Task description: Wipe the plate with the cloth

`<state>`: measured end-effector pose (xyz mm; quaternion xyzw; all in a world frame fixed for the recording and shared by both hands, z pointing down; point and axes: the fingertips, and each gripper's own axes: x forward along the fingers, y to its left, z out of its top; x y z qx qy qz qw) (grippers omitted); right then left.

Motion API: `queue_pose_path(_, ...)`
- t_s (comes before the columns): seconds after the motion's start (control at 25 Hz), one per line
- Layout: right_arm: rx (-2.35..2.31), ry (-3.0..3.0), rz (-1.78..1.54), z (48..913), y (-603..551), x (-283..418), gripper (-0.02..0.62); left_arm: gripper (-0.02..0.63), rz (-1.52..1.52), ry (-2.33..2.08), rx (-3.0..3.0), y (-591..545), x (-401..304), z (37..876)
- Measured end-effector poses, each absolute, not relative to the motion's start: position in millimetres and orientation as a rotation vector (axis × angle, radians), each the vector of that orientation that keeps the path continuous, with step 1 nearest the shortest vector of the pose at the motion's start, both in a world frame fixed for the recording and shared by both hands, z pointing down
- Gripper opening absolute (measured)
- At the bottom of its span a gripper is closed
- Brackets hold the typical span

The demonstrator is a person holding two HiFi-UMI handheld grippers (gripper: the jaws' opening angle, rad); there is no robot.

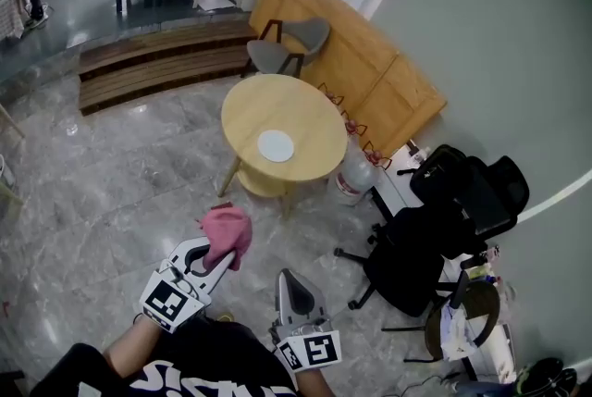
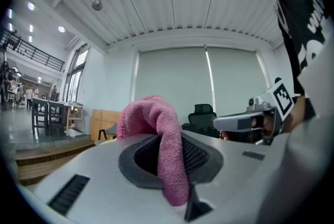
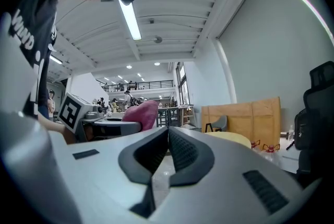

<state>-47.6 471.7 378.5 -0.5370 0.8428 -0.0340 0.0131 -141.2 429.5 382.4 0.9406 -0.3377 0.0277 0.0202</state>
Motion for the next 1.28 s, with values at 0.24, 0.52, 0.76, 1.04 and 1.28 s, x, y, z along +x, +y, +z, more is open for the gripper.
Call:
queue_pose_path(0.24, -1.670, 2.636, -0.116, 385, 466, -29, 0.021, 0.066, 0.062, -1.092, 2.885, 419, -132, 382)
queue_pose_path(0.52, -1.648, 2.659, -0.126, 392, 446, -22, 0.021, 0.066, 0.070, -1.098, 2.880, 398, -124, 388)
queue_pose_path(0.76, -1.661, 2.654, -0.113, 394, 412, -13, 0.021, 0.066, 0.041, -1.082, 2.888, 359, -116, 390)
queue_pose_path(1.04, -1.717, 2.623, -0.119, 403, 344, 1, 0.021, 0.065, 0.022, -1.047, 2.906, 285, -108, 390)
queue_pose_path(1.28, -1.744, 2.593, -0.138, 401, 278, 0, 0.021, 0.066, 0.062, -1.019, 2.903, 216, -105, 395)
